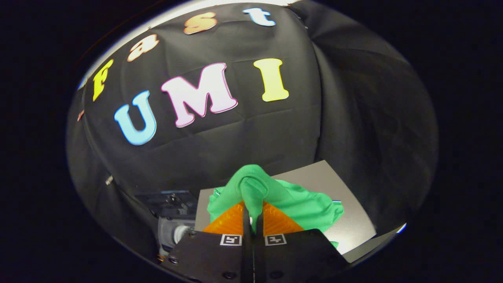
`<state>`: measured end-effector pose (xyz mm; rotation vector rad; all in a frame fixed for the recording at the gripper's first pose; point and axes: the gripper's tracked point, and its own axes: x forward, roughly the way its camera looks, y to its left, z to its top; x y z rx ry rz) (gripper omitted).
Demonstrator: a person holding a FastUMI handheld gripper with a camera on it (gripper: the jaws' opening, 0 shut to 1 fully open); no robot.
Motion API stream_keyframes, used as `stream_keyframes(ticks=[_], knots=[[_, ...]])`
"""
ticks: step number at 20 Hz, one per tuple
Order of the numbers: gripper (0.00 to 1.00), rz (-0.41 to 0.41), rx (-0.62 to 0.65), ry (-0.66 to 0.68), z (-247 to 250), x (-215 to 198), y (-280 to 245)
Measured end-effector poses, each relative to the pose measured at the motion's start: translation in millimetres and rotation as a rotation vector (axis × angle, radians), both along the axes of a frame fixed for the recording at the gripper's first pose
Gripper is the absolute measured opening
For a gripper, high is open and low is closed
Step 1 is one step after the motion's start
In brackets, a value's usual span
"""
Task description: Put the clothes into the washing machine and then close the washing machine lid.
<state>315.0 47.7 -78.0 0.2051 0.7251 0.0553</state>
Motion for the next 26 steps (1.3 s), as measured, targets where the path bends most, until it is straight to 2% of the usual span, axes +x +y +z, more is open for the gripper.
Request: stream_keyframes(ticks=[3,7,12,16,20,26], knots=[[0.06,0.037,-0.023,-0.003,7.4,0.2,11.8],[0.06,0.089,-0.065,-0.087,67.9,3.8,52.8],[0.06,0.141,-0.053,-0.141,113.9,-2.3,131.4],[0.06,0.193,-0.036,-0.148,117.8,-14.0,192.3],[0.06,0.257,0.050,-0.132,115.4,-31.5,254.8],[0.06,0.337,0.088,-0.113,104.4,-54.8,324.3]])
